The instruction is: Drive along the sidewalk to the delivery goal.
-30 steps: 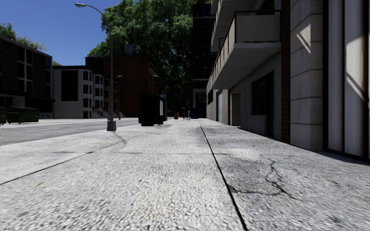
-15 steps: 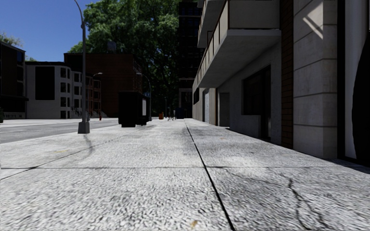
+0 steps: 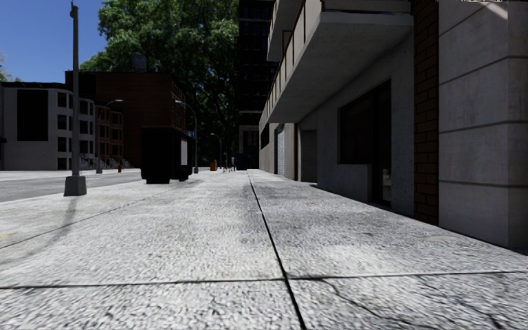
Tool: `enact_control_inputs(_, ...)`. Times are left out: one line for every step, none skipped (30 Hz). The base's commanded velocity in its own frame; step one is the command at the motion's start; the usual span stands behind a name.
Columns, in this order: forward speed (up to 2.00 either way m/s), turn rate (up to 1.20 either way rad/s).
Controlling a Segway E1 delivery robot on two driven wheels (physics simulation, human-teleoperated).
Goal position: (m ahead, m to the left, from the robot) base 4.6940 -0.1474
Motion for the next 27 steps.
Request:
enact_control_inputs(2.0,0.0)
enact_control_inputs(2.0,0.0)
enact_control_inputs(2.0,0.0)
enact_control_inputs(2.0,0.0)
enact_control_inputs(2.0,0.0)
enact_control_inputs(2.0,0.0)
enact_control_inputs(2.0,0.0)
enact_control_inputs(2.0,0.0)
enact_control_inputs(2.0,0.0)
enact_control_inputs(2.0,0.0)
enact_control_inputs(2.0,0.0)
enact_control_inputs(2.0,0.0)
enact_control_inputs(2.0,0.0)
enact_control_inputs(2.0,0.0)
enact_control_inputs(2.0,0.0)
enact_control_inputs(2.0,0.0)
enact_control_inputs(2.0,0.0)
enact_control_inputs(2.0,0.0)
enact_control_inputs(2.0,0.0)
enact_control_inputs(2.0,0.0)
enact_control_inputs(2.0,0.0)
enact_control_inputs(2.0,0.0)
enact_control_inputs(2.0,0.0)
enact_control_inputs(2.0,0.0)
enact_control_inputs(2.0,0.0)
enact_control_inputs(2.0,0.0)
enact_control_inputs(2.0,0.0)
